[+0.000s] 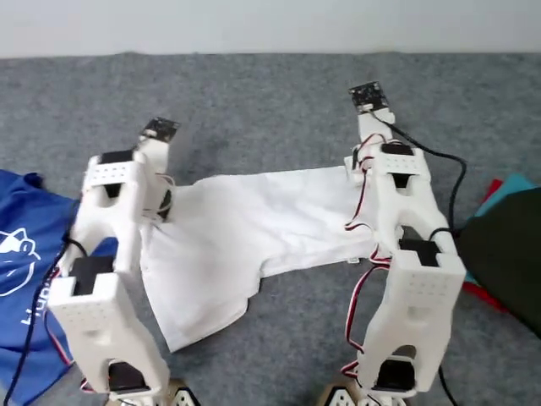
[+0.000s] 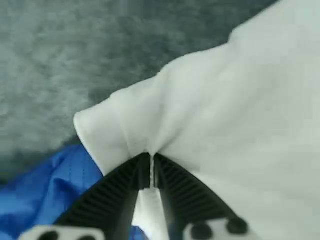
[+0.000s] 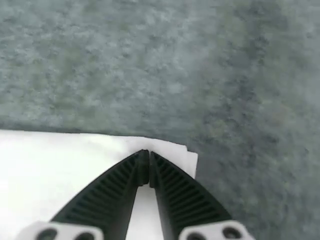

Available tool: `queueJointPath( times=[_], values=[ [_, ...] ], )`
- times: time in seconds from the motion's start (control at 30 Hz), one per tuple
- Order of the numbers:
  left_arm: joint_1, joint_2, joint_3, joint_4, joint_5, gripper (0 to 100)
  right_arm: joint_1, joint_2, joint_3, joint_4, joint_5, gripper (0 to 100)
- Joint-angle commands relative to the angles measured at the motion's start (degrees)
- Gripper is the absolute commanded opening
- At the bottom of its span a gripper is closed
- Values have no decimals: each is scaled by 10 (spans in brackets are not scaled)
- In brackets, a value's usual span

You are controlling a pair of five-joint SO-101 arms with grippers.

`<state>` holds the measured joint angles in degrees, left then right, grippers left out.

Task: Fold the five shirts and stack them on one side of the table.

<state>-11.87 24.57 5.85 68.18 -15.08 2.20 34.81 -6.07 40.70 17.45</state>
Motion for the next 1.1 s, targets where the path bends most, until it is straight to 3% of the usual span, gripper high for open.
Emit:
queueJointPath(
  times=[0.0, 0.17, 0.37, 0.73, 1.07],
  values=[
    [-40, -4, -47, 18, -1, 33, 43, -4, -25, 2, 1, 9],
    [-29, -33, -59, 51, -18, 33, 58, -12, -27, 10, 30, 9],
    [17, -108, -58, 79, -19, 33, 24, -65, -32, 49, 54, 9],
    [120, -210, -51, 215, -20, 33, -2, -187, -32, 206, 55, 12],
    [250, -260, 133, 244, -62, 33, 55, -274, -31, 367, 55, 12]
  ],
)
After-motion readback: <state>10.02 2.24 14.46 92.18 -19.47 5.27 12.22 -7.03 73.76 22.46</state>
